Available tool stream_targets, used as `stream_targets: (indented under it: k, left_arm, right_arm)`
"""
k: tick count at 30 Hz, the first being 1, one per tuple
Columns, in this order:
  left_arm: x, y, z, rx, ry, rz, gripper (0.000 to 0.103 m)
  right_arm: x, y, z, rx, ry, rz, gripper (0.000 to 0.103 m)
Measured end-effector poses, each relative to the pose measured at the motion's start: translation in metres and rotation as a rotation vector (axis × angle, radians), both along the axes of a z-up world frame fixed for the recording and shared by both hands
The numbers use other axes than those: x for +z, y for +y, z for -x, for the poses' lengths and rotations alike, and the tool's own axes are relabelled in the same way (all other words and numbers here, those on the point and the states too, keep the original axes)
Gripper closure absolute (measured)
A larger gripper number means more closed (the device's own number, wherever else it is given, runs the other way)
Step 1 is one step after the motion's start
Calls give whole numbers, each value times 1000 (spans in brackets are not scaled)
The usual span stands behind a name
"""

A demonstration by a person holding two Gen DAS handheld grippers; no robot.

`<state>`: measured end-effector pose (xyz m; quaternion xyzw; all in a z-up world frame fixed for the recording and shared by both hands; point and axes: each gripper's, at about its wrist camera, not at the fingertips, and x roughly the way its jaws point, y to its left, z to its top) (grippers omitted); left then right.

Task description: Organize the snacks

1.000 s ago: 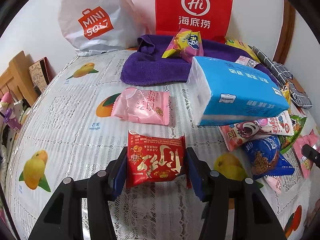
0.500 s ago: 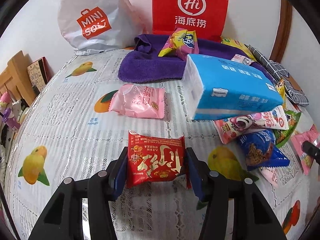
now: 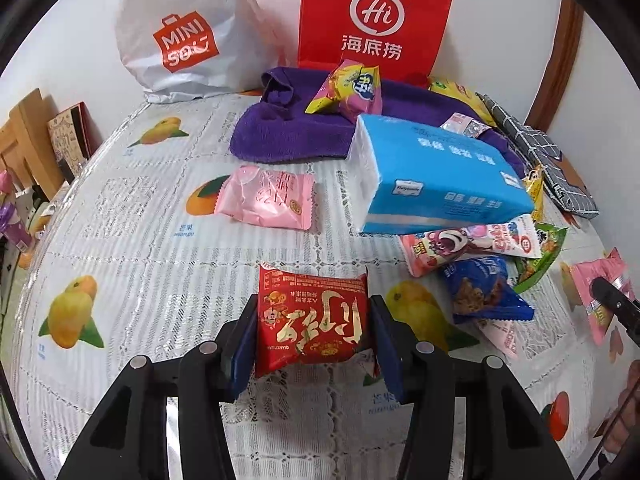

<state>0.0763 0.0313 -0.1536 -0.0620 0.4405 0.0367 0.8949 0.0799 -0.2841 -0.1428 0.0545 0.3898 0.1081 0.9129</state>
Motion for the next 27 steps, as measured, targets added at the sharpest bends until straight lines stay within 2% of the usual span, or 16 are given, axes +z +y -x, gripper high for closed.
stream_targets:
  k: [13, 27]
  left_arm:
    - [26, -2, 11, -11, -37, 14, 54]
    - [60, -9, 17, -34, -77, 34, 54]
  right_arm:
    - [18, 0, 11, -5, -32, 3, 48]
    - [52, -1, 22, -3, -93, 12, 48]
